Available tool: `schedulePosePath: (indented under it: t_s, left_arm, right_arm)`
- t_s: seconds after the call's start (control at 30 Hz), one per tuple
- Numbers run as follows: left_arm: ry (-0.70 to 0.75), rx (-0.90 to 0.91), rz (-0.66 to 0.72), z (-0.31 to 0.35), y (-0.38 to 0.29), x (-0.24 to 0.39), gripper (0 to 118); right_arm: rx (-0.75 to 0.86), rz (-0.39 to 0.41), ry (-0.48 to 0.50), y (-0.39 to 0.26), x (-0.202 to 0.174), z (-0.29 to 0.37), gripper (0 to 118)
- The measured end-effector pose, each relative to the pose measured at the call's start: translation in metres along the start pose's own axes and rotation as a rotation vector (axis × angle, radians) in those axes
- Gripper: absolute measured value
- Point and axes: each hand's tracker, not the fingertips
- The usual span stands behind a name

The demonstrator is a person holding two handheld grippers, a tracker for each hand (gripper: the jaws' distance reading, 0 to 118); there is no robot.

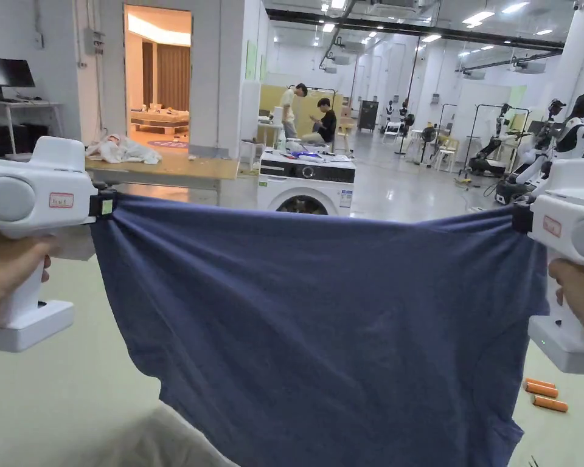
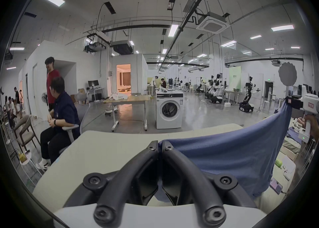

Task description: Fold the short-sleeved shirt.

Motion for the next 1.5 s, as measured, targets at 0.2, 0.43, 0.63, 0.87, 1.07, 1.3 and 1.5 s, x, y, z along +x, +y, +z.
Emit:
schedulePosePath:
  t_s: [0.2,0.43,0.63,0.87,1.07,1.3,1.5]
  left_arm:
    - [0.026,0.03,-0.051,-0.019,0.054,0.0,0]
    - [0.053,0.055,-0.088,-0.041,0.101,-0.007,0]
    - [0.078,0.078,-0.104,-0.061,0.123,-0.011,0]
    - [0.114,0.081,-0.104,-0.082,0.118,-0.02,0]
    - [0.113,0.05,-0.118,-0.087,0.084,-0.026,0]
    - [0.088,-0.01,-0.087,-0.067,0.016,-0.034,0]
    - [0.06,-0.045,-0.07,-0.018,-0.045,-0.035,0]
  right_arm:
    - [0.022,0.009,-0.018,0.04,0.004,-0.024,1]
    - [0.044,-0.008,-0.027,0.081,0.003,-0.058,1]
    - [0.083,-0.002,-0.028,0.104,-0.003,-0.087,1]
    - [0.115,0.012,-0.005,0.102,-0.013,-0.111,1]
    - [0.089,0.021,0.017,0.074,-0.022,-0.113,1]
    - [0.034,0.068,0.039,0.014,-0.031,-0.074,1]
    - [-0.015,0.069,0.051,-0.031,-0.032,-0.019,1]
